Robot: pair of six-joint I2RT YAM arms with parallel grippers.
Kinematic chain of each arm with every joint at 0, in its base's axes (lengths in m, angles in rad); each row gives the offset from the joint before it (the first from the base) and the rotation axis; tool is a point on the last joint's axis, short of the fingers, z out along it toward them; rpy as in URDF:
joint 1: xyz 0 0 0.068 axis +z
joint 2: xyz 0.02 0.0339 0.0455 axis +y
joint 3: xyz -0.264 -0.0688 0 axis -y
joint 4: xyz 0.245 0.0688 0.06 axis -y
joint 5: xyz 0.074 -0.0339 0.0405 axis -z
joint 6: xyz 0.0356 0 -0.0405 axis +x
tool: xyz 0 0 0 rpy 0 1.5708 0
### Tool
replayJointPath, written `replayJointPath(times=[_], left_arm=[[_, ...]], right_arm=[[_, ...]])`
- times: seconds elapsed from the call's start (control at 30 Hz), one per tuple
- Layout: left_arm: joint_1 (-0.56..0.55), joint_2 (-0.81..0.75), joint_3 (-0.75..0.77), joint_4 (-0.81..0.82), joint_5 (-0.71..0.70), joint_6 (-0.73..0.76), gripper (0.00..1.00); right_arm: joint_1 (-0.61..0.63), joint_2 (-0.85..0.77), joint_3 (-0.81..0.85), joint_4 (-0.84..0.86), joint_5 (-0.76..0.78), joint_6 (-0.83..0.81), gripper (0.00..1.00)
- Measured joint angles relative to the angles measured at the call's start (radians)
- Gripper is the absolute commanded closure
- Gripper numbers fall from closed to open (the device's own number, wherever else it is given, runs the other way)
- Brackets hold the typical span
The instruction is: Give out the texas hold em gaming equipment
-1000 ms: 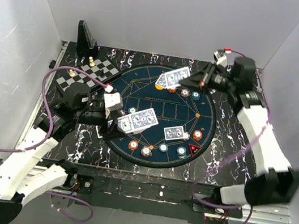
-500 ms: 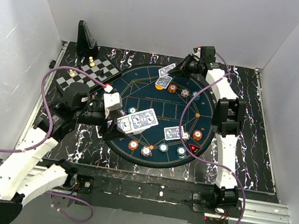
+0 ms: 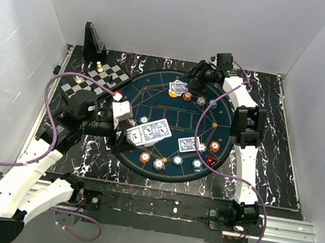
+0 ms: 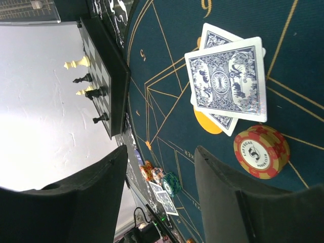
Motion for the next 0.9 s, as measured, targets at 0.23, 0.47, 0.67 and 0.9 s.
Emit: replayJointPath(times=[0.23,0.47,0.67,0.9], left_arm=[[0.000,-0.013,0.000,-0.010,0.000,0.005,1.00],[0.000,-0.035,0.000,-0.015,-0.001,0.013,1.00],[0.000,-0.045,0.000,-0.015,0.000,0.021,1.00],[0.000,-0.046,0.000,-0.015,0.000,0.023,1.00]], right_arm=[[-0.010,-0.084,-0.068,-0.044,0.010,-0.008,0.34],[0.010,-0.625,-0.498,-0.004,0.008,-0.033,0.16],[0.155,-1.173,-0.865,0.125,-0.036,-0.045,0.13],[0.344,-1.346,-1.130,0.158,-0.009,-0.013,0.11]])
